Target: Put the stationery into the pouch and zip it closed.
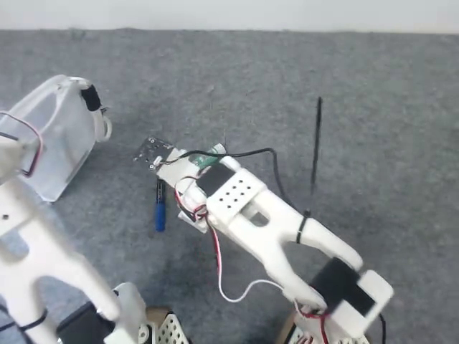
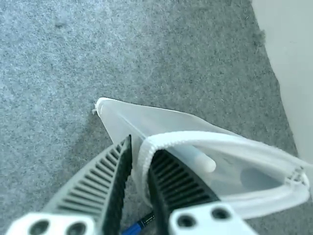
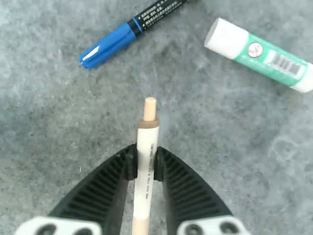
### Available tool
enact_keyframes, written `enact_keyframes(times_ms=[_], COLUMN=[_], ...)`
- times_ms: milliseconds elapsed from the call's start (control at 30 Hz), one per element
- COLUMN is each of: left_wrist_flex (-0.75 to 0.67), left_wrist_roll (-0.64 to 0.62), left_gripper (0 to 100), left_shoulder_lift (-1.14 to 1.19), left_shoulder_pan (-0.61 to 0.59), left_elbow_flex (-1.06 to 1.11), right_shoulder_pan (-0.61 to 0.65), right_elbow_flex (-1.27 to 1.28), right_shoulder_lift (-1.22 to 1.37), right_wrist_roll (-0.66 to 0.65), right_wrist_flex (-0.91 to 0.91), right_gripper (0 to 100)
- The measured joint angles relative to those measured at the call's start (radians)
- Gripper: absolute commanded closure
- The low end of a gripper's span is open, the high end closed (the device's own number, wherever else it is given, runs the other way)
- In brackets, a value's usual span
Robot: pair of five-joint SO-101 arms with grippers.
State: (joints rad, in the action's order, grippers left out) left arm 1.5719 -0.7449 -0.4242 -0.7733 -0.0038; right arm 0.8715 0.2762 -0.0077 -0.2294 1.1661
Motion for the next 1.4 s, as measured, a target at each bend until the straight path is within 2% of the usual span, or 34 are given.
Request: enact_keyframes(times_ms=[233,467,700,967,1133,1400], left_wrist_flex=[0.000,0.000,0.000,0.000,0.002,0.044], left_wrist_roll=[0.000,0.000,0.000,0.000,0.002,0.048], left_gripper=[99,99,99,99,99,99], left_shoulder_lift=[0.000,0.000,0.000,0.000,0.000,0.000], left_shoulder_pan=[0.000,0.006,0.107,0.178,0.221,0.273], left_elbow_flex=[0.000,0.000,0.000,0.000,0.000,-0.015], right_shoulder_pan=[-0.006,-0.097,-0.137,-0.190,-0.222,-0.252], right_elbow_flex=[0.068,0.144,0.144,0.144,0.144,0.144], right_shoulder_lift=[-0.143,-0.233,-0.241,-0.241,-0.241,-0.241], right_wrist_roll=[0.000,0.000,0.106,0.126,0.193,0.212], right_wrist_flex=[-0.002,-0.112,-0.147,-0.178,-0.212,-0.229], right_gripper=[97.8,98.2,98.2,98.2,98.2,98.2])
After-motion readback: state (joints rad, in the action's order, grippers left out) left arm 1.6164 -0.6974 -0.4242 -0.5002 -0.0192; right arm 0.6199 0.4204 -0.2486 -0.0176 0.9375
